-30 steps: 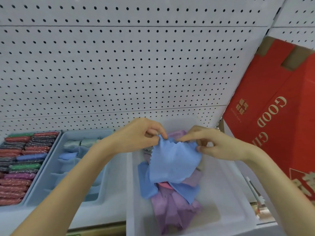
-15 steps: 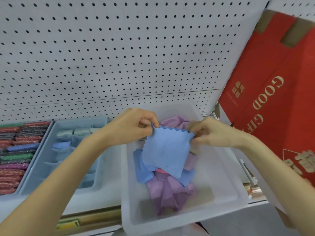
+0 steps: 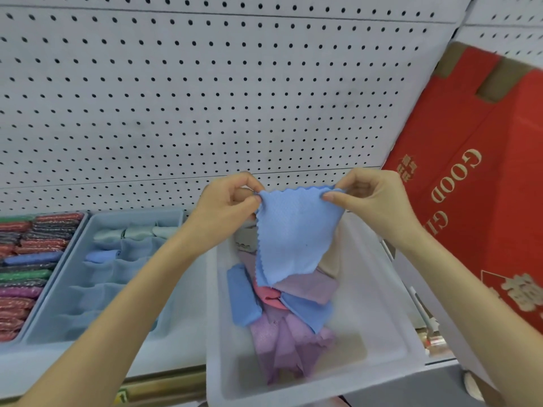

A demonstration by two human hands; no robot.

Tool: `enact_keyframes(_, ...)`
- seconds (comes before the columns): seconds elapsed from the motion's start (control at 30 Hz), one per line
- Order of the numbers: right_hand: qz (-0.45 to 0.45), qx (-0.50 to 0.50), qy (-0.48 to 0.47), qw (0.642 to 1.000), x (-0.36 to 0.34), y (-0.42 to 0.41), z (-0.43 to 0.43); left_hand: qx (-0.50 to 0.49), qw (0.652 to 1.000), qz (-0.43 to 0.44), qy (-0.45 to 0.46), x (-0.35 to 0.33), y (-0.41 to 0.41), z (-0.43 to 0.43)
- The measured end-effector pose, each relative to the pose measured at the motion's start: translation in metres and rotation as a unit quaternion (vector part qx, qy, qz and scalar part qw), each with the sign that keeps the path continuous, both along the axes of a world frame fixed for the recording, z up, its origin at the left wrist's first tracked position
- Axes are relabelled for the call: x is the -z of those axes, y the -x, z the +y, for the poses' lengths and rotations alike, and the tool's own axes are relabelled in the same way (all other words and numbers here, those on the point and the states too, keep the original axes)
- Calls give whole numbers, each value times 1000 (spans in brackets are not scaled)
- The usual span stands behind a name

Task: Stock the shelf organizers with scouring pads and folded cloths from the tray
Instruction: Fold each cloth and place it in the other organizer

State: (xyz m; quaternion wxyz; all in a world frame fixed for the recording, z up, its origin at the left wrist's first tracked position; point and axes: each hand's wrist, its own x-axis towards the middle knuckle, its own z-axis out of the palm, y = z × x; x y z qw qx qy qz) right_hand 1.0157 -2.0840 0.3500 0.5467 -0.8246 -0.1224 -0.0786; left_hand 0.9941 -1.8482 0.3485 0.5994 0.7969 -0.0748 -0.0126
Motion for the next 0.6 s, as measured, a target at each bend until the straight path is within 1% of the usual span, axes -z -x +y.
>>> enact_keyframes(0.13,-41,32,3,999,-6,-4,2,-36,999,-39,0,-2,-5,-3)
enact_keyframes(0.2,-55,36,20,998,-10,-8,1,-51,997,-50,-5,-4,-8,-5)
enact_keyframes(0.3,-36,25,110,993,-17,-14,-2,-82,994,-66,-29,-3,-13,-10)
enact_keyframes(0.37,-18,27,142,989,-20,-16,-2,-95,990,-86,-64,-2,-16,-13)
enact_keyframes(0.47,-32,49,163,985,-27,-14,-1,-77,985,-132,-79,-5,-17,-18)
enact_keyframes(0.6,-97,61,154,981,-46,-3,2,-52,978,-199,-44,-19,-15,-22)
